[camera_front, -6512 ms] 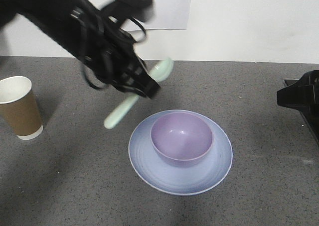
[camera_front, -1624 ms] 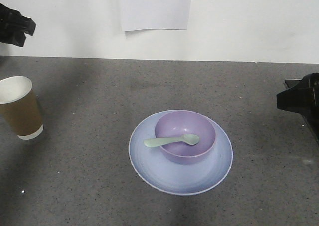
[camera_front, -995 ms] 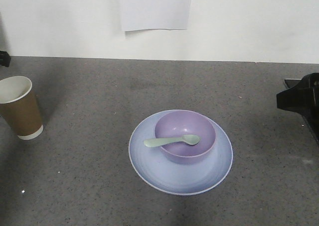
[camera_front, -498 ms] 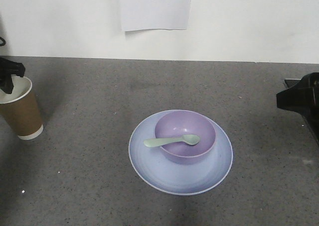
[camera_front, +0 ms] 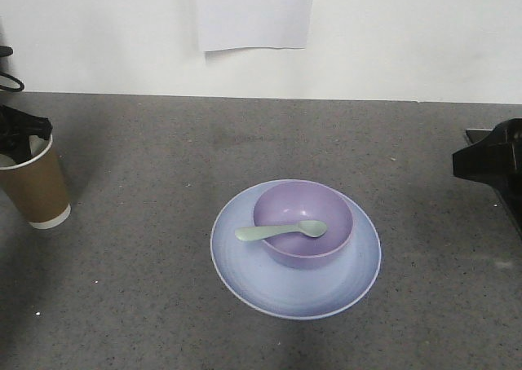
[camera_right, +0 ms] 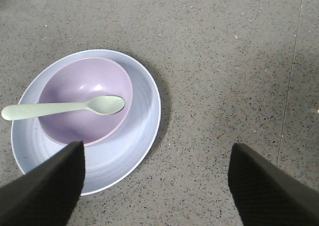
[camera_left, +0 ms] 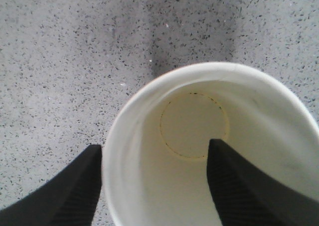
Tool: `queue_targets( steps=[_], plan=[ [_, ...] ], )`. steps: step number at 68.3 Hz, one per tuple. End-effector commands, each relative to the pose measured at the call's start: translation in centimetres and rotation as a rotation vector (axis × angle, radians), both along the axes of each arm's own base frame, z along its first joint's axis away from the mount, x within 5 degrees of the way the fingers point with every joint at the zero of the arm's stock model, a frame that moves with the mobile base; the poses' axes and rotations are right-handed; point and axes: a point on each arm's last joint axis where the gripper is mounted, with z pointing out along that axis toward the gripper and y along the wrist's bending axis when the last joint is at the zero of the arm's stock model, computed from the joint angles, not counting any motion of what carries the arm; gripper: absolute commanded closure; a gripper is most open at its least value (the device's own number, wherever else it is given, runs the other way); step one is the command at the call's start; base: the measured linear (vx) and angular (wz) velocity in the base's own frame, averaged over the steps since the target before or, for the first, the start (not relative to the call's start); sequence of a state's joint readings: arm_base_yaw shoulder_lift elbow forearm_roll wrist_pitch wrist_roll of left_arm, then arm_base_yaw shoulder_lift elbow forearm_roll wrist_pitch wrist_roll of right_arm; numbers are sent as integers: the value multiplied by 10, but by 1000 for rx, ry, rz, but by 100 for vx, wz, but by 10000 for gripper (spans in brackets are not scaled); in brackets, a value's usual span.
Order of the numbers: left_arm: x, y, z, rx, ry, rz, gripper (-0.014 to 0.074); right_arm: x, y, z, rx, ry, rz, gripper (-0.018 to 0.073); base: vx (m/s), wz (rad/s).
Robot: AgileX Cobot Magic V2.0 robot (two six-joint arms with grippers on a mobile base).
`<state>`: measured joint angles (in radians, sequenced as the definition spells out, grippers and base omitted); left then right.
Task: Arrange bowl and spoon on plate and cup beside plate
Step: 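Lower the left gripper into the paper cup rim and grasp it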
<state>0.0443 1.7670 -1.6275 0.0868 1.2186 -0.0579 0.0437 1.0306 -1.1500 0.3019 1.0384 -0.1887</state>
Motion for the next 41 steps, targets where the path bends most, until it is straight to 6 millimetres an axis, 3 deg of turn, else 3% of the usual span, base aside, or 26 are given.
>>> queue_targets(
  steps=[1,10,23,41],
  plan=[
    [-5,2,25,7,-103,12,200,1,-1,13,12,-89,-13,-17,0,0],
    [-5,2,25,7,-103,12,326,1,-1,13,12,-89,-13,-17,0,0],
    [-5,2,25,8,-110,10,606,1,-1,13,12,-89,-13,-17,0,0],
    [-22,-10,52,-98,-187,-32,604,1,-1,13,12,-90,-13,-17,0,0]
  ],
)
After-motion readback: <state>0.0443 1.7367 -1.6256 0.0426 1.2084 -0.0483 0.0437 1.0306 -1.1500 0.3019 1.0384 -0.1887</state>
